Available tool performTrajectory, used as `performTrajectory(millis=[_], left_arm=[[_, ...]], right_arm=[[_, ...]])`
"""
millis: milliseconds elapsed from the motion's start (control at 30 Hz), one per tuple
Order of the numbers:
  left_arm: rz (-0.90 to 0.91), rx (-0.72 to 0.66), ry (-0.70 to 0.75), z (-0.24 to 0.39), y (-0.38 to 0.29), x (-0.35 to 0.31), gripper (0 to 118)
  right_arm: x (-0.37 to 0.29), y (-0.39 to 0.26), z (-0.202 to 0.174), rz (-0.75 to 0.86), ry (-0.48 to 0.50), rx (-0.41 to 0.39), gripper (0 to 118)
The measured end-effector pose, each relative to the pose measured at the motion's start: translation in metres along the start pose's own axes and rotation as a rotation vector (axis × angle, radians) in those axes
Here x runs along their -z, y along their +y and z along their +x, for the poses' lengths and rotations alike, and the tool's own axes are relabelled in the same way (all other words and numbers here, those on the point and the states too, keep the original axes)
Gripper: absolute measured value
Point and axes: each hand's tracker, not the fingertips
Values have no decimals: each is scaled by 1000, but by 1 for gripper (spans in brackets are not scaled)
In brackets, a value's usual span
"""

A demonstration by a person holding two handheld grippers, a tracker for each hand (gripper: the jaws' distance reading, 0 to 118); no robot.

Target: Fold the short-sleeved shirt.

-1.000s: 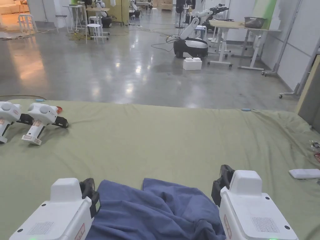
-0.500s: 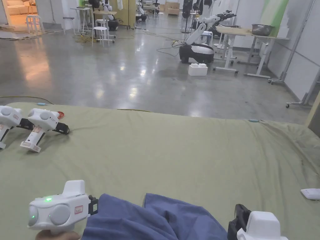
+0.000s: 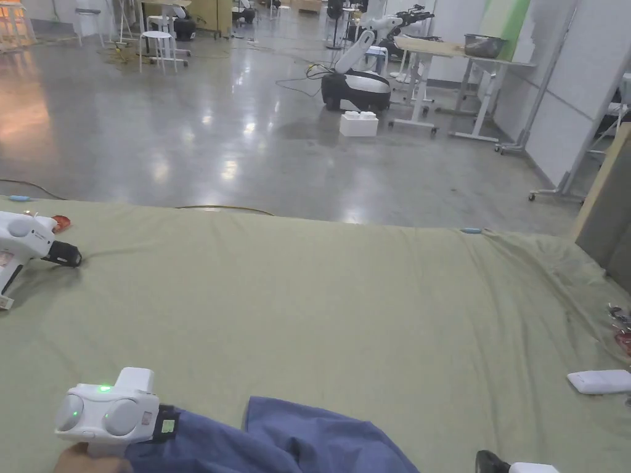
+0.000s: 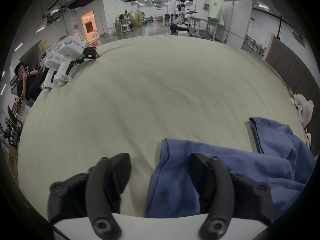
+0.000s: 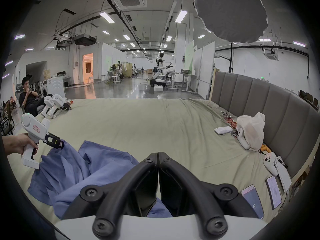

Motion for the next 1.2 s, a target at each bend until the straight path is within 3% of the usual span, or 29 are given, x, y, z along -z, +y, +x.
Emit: performTrajectory(millis=[67,167,233,367,400,633,833,867,967,1033,1067,1200], left_arm=[[17,27,-3,9,0,-1,47],[46,112,-40,22,-7,-12,4],[51,125,-31,27,-10,-19,2],[111,75,-91,23,-19,-42,1],[128,76,-88,22,-24,-51,1],[235,17,-103,9,-52,-81,1],[281,2,-102,5,-74,-99,1],[286,-3,-105,4,-76,-101,1],[289,-14,-108,3,-82,-102,1],[287,-14,-103,2,-85,-100,1],[291,-17,-101,0,-85,-100,1],[300,-31,-103,-2,-84,-104,1]], right_arm=[[8,2,2,-8,3,-1,0],[27,10,4,-56,30,-11,2],[43,16,6,-92,52,-17,6],[84,29,8,-179,104,-41,57],[95,31,7,-190,119,-50,59],[173,33,-18,-462,232,-139,59],[217,11,-38,-561,297,-119,59],[223,7,-40,-590,306,-120,55],[229,-5,-49,-636,358,-177,20],[227,-6,-52,-594,346,-209,8],[227,-4,-52,-600,361,-197,3],[203,5,-50,-508,321,-210,3]])
